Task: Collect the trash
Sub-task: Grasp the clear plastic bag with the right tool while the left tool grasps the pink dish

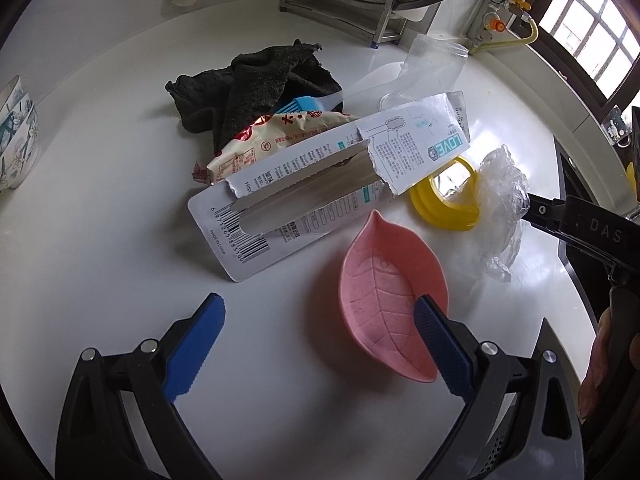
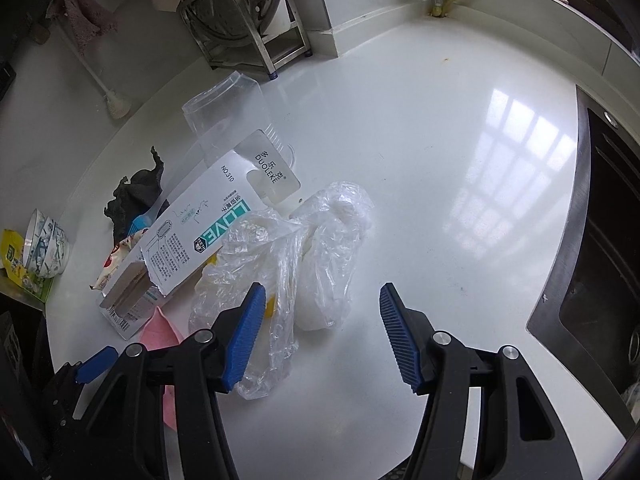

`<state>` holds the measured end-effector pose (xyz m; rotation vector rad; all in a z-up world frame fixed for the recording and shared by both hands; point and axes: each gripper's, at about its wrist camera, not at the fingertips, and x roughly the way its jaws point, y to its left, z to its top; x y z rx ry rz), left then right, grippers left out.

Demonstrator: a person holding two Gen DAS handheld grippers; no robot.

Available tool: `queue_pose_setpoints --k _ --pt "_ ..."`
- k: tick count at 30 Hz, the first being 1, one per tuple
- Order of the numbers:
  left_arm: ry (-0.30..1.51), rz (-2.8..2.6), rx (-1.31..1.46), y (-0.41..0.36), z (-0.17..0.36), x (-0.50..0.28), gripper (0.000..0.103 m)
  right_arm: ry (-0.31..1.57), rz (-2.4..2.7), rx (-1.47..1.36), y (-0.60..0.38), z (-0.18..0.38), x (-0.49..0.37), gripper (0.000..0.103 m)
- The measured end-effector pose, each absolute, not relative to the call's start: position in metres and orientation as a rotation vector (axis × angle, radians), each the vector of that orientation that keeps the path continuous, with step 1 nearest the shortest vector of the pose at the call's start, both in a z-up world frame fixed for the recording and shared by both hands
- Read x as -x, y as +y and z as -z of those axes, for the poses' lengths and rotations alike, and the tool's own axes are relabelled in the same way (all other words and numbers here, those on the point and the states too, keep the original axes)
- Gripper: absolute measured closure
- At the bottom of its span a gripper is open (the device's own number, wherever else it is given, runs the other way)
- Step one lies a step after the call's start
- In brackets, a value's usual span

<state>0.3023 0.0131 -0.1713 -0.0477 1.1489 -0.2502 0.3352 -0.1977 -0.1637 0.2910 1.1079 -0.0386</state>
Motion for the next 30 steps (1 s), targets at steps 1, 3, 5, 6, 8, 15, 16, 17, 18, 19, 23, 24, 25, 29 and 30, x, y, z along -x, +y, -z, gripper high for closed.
queue_pose_setpoints --k 1,3,5,6,8,15,16,17,18,19,23,24,25,29,30 --pt "1.150 0.248 0.049 0.012 0.172 -0.303 0.009 1.109 0.034 -0.284 -0.196 0.164 -0.336 0.058" --pt "1.153 0.245 0.052 0.010 0.174 -0.305 0.009 1.119 0.029 -0.277 -0.194 0.165 -0.337 0.075" --pt "1.158 0.241 0.055 0.010 0.176 -0.307 0.009 1.116 0.026 -0.281 -0.194 0.165 -0.336 0.081" --pt "1.160 0.238 0.054 0.008 0.178 -0.308 0.009 1.110 0.025 -0.283 -0.194 0.164 -0.334 0.083" --pt "1.153 0.237 0.046 0.005 0.178 -0.308 0.009 1.100 0.024 -0.286 -0.195 0.161 -0.332 0.088" --pt "1.130 0.249 0.049 -0.001 0.169 -0.305 0.009 1.091 0.039 -0.299 -0.201 0.157 -0.325 0.090" --pt "1.126 0.252 0.048 -0.002 0.168 -0.305 0.009 1.090 0.041 -0.303 -0.202 0.156 -0.324 0.091" --pt "1.123 0.255 0.045 -0.004 0.166 -0.305 0.009 1.087 0.045 -0.306 -0.203 0.156 -0.323 0.093" --pt "1.122 0.255 0.038 -0.005 0.166 -0.305 0.009 1.084 0.049 -0.308 -0.204 0.155 -0.322 0.093" --pt "1.121 0.257 0.033 -0.007 0.165 -0.305 0.009 1.081 0.051 -0.310 -0.205 0.154 -0.321 0.095" --pt "1.128 0.262 0.013 -0.015 0.169 -0.306 0.009 1.070 0.065 -0.317 -0.210 0.151 -0.318 0.096" --pt "1.126 0.260 0.004 -0.018 0.170 -0.306 0.009 1.068 0.067 -0.320 -0.211 0.150 -0.317 0.096" --pt "1.120 0.260 -0.003 -0.019 0.172 -0.305 0.007 1.067 0.070 -0.321 -0.211 0.150 -0.316 0.097" --pt "1.115 0.260 -0.020 -0.025 0.176 -0.304 0.006 1.061 0.079 -0.326 -0.213 0.148 -0.310 0.097" --pt "1.115 0.260 -0.024 -0.027 0.176 -0.304 0.006 1.062 0.082 -0.329 -0.213 0.148 -0.309 0.097"
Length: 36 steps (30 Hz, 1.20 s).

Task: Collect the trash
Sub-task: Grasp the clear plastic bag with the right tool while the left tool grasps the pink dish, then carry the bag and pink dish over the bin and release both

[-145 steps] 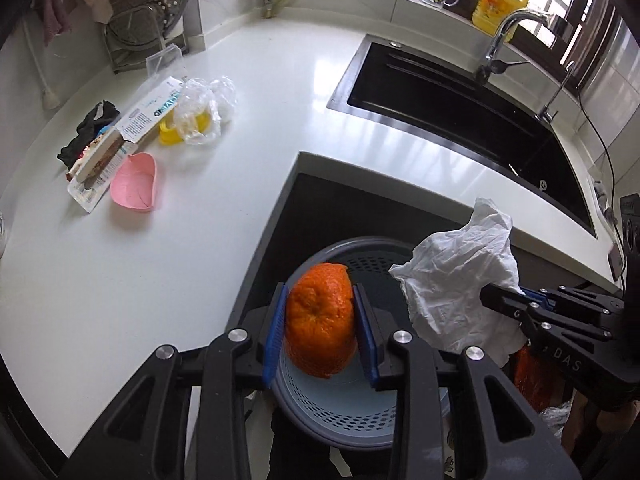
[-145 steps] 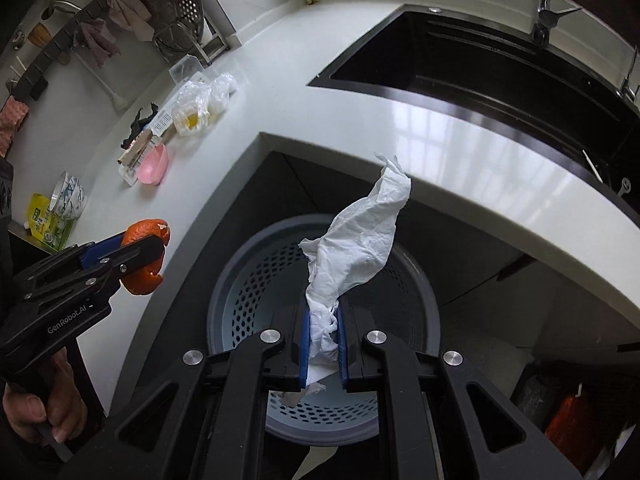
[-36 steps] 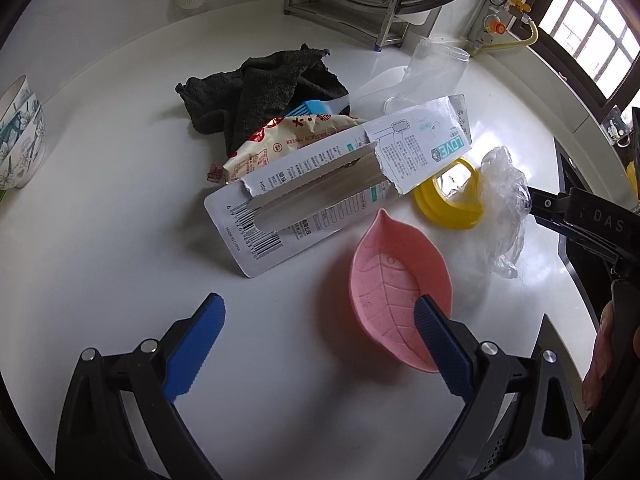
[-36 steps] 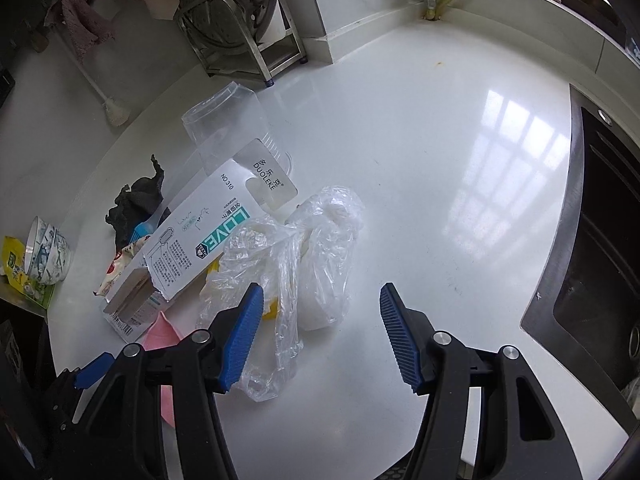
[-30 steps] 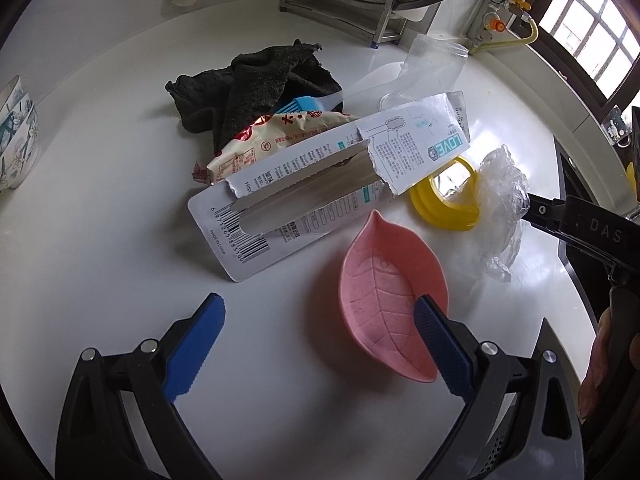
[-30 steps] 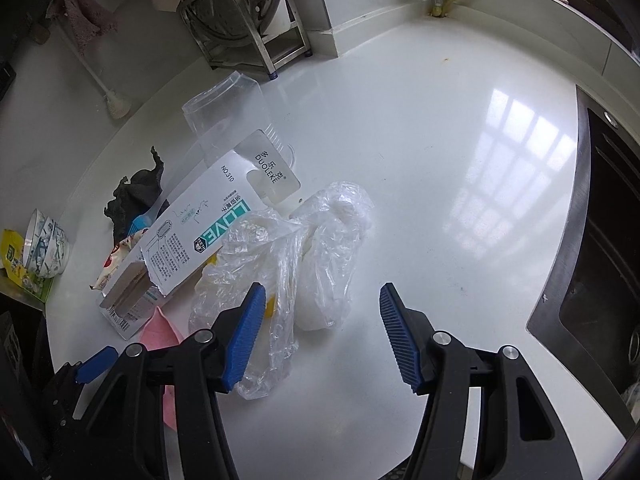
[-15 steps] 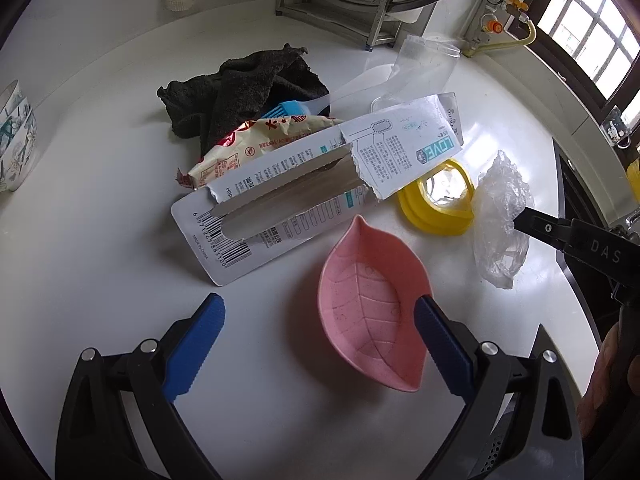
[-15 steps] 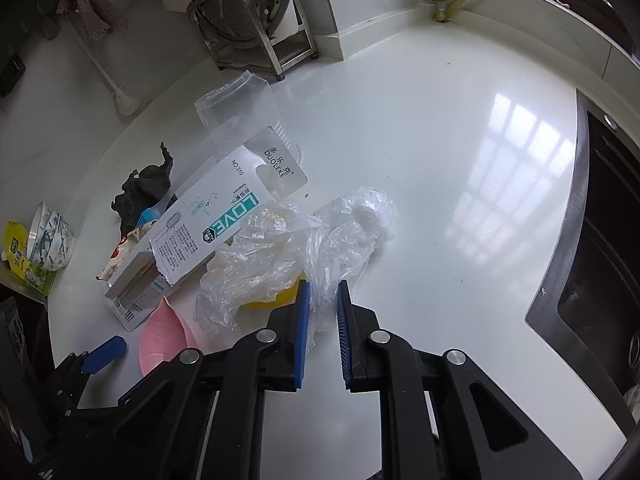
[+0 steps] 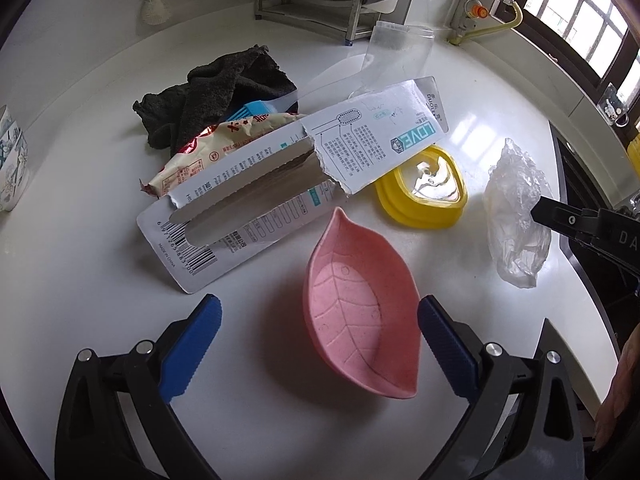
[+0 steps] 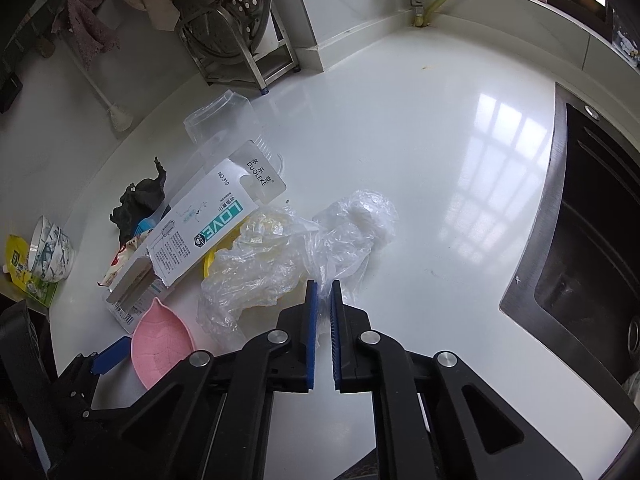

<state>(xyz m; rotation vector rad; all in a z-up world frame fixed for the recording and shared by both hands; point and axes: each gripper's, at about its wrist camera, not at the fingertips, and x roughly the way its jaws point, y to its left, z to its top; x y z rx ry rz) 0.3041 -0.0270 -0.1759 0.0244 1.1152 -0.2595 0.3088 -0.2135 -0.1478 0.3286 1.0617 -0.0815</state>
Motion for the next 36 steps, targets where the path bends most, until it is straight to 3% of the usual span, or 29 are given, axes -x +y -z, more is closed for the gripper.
queue_pose_setpoints --k 9,12,16,36 --pt "1.118 0.256 -0.065 -0.032 0.183 -0.304 0.007 1.058 0.097 -0.345 -0.218 0.146 -0.298 0.097" --pt "1.106 0.256 -0.061 -0.030 0.182 -0.301 0.011 1.053 0.104 -0.351 -0.219 0.144 -0.294 0.097" --pt "1.089 0.260 -0.056 -0.029 0.176 -0.299 0.038 1.046 0.110 -0.363 -0.220 0.141 -0.287 0.097" --pt "1.066 0.369 -0.099 0.000 0.133 -0.243 0.038 0.999 0.100 -0.432 -0.213 0.119 -0.194 0.097"
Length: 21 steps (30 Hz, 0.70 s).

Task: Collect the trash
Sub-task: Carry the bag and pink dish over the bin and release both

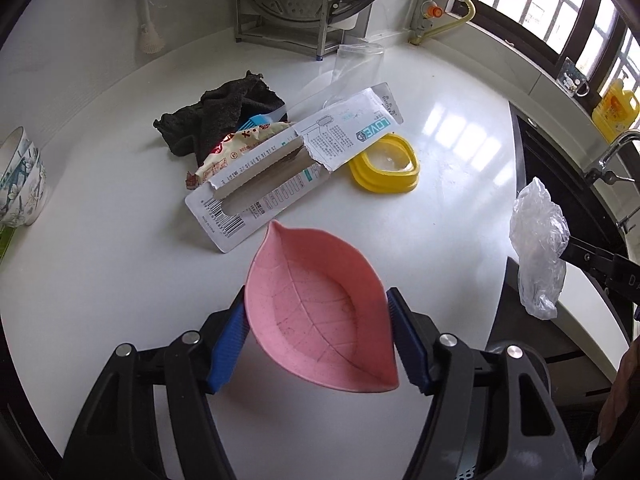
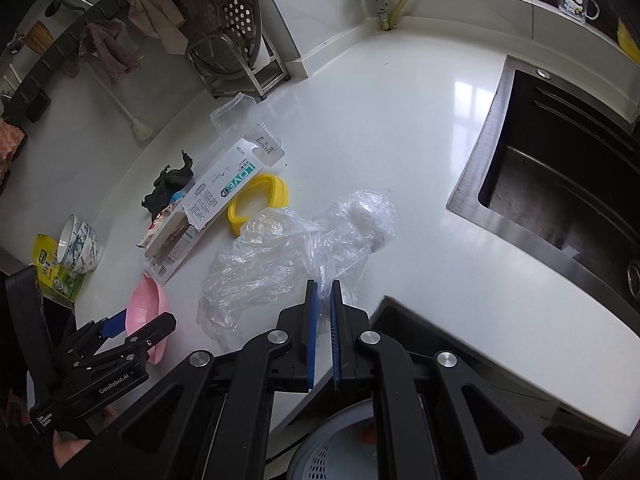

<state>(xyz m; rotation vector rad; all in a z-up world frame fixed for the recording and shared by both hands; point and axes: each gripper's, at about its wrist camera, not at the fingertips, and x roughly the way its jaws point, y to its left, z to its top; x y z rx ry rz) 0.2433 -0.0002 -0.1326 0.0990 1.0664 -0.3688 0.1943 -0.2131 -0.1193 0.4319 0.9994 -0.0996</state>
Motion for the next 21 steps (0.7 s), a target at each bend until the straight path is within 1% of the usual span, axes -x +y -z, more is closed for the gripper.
queue_pose_setpoints --k 7,12,16,21 --pt "1.029 0.474 -0.145 -0.030 0.107 -0.193 0.038 0.994 0.138 -0.471 -0.224 0.117 -0.119 0.097" --pt "1.009 0.559 -0.193 -0.061 0.098 -0.155 0.038 1.015 0.187 -0.504 -0.238 0.124 -0.055 0.097" --pt "1.022 0.602 -0.242 -0.084 0.105 -0.127 0.038 1.049 0.212 -0.527 -0.244 0.137 -0.014 0.097" --pt "1.074 0.650 -0.308 -0.109 0.128 -0.095 0.038 1.114 0.217 -0.563 -0.245 0.166 0.015 0.097"
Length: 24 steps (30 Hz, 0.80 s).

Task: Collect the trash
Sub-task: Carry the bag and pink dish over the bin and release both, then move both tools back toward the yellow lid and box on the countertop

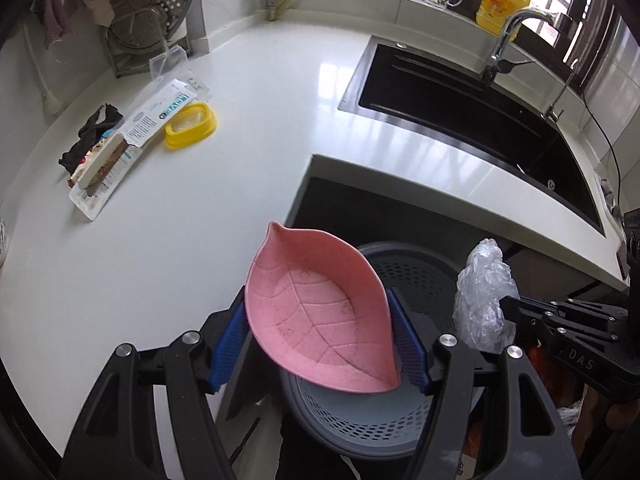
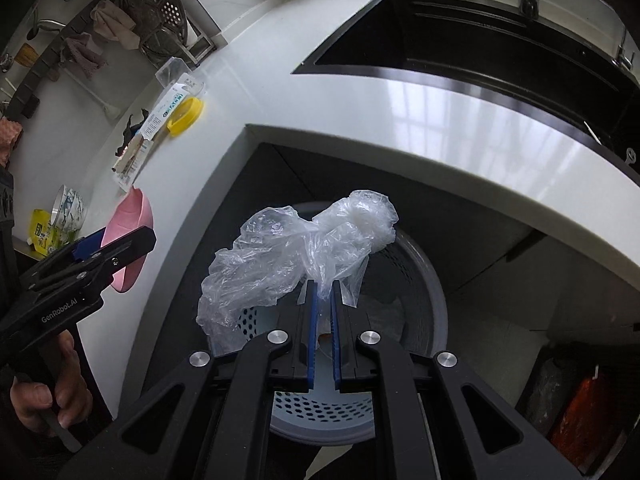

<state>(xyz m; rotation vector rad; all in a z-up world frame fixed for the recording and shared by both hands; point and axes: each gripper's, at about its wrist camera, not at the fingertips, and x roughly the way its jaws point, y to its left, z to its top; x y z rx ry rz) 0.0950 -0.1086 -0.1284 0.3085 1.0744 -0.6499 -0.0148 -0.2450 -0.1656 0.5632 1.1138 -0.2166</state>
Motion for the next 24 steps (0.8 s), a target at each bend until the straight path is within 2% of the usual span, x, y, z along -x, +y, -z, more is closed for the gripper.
queue_pose_setpoints --k 9,10,11,14,24 --pt "1.144 0.633 -0.397 -0.125 0.160 -0.063 0.037 1.180 0.185 -0.585 -0.237 0.198 0.032 0.097" --pt "1.139 0.628 -0.398 -0.125 0.158 -0.061 0.034 1.184 0.185 -0.576 -0.236 0.198 0.032 0.096" --pt "1.132 0.620 -0.398 -0.124 0.156 -0.060 0.030 1.186 0.184 -0.569 -0.236 0.198 0.033 0.090" --pt "1.111 0.605 -0.394 -0.122 0.149 -0.057 0.027 1.172 0.191 -0.559 -0.237 0.195 0.036 0.076" --pt "1.075 0.551 -0.363 -0.111 0.124 -0.051 0.023 1.131 0.183 -0.568 -0.249 0.178 0.051 0.073"
